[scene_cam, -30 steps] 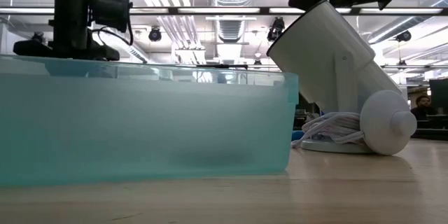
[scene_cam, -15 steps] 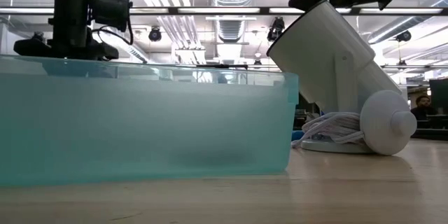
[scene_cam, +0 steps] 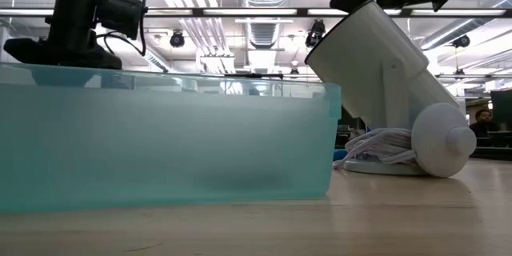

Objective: Pick & Place School Supplies
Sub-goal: Put the yellow crayon box into the gray bin

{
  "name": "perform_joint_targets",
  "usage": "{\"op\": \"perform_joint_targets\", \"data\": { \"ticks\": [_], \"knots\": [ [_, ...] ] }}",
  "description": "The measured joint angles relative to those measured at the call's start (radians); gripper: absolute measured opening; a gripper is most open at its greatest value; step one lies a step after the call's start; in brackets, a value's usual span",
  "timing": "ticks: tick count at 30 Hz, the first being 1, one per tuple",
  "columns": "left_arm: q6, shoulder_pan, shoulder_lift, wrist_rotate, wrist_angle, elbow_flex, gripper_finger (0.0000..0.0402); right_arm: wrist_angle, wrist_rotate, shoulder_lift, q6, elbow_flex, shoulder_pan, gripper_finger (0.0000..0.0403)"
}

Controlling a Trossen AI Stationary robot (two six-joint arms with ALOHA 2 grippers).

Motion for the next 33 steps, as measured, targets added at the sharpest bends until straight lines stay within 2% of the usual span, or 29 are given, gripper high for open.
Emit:
{"op": "perform_joint_targets", "data": {
  "ticks": [13,19,29,33],
  "knots": [
    [-0.001,0.000,0.000,-0.001,-0.023,0.009,0.0154,-0.002,0.000,0.000,-0.001,0.000,0.000,0.0057],
    [-0.017,0.000,0.000,0.011,0.056,0.009,0.0154,-0.005,0.000,0.000,-0.003,0.000,0.000,0.0057],
    [0.155,0.000,0.000,0.036,0.219,0.111,0.0154,-0.005,0.000,0.000,-0.003,0.000,0.000,0.0057],
    [0.296,0.000,0.000,0.040,0.333,0.166,0.0154,-0.005,0.000,0.000,-0.003,0.000,0.000,0.0057]
  ]
}}
